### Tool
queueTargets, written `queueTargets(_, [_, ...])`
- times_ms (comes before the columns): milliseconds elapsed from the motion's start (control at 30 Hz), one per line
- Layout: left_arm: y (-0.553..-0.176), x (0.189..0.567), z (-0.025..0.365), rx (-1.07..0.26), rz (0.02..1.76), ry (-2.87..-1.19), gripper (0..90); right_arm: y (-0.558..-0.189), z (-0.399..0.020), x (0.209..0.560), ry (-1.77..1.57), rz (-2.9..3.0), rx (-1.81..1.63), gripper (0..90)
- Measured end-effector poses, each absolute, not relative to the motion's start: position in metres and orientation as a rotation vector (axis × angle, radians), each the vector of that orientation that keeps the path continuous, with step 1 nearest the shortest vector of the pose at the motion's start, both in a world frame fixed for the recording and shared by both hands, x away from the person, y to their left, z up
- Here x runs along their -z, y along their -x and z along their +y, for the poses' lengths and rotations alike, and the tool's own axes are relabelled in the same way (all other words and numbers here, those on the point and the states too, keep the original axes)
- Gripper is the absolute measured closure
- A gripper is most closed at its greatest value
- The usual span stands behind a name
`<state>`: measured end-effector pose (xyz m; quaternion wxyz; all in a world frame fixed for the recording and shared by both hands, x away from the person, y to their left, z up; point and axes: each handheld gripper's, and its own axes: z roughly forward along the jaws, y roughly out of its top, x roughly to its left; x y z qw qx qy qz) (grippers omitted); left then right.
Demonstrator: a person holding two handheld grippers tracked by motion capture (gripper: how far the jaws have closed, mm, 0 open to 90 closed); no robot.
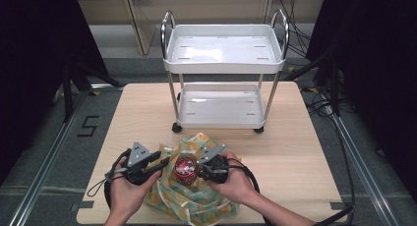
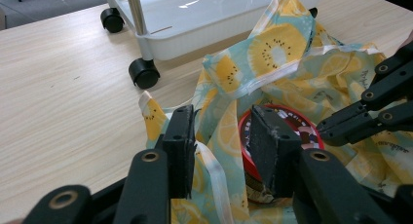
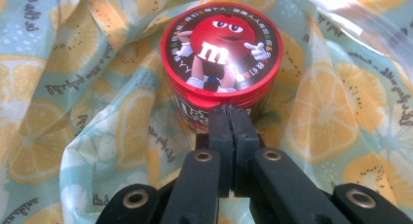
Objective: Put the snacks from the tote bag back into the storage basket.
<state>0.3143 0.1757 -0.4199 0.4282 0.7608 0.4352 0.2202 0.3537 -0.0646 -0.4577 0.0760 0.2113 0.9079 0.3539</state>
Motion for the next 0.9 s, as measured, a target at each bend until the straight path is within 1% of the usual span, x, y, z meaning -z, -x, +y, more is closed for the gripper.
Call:
queueTargets(100, [-0.315, 0.420, 0.176, -0.558, 1.079, -1.907, 61.7, -0.349, -0.062, 0.457, -0.686, 2.738, -1.074, 90.0])
queueTargets(133, [-0.315, 0.419, 0.177, -0.560, 1.080, -1.911, 61.7, -0.350, -0.062, 0.457, -0.639, 2.740, -1.078, 90.0])
queueTargets(167, [-0.315, 0.420, 0.176, -0.556, 1.089, -1.901, 61.5, -0.348, -0.062, 0.455, -0.673, 2.752, -1.054, 90.0])
queueTargets(267, [-0.315, 0.420, 0.177, -0.565, 1.089, -1.908, 61.3, -0.349, -0.059, 0.457, -0.615, 2.743, -1.084, 90.0])
queueTargets(533, [-0.316, 0.421, 0.179, -0.579, 1.088, -1.910, 61.3, -0.341, -0.051, 0.458, -0.596, 2.777, -1.088, 90.0])
queueTargets(900, [-0.317, 0.423, 0.180, -0.572, 1.106, -1.900, 61.3, -0.338, -0.042, 0.461, -0.525, 2.788, -1.135, 90.0])
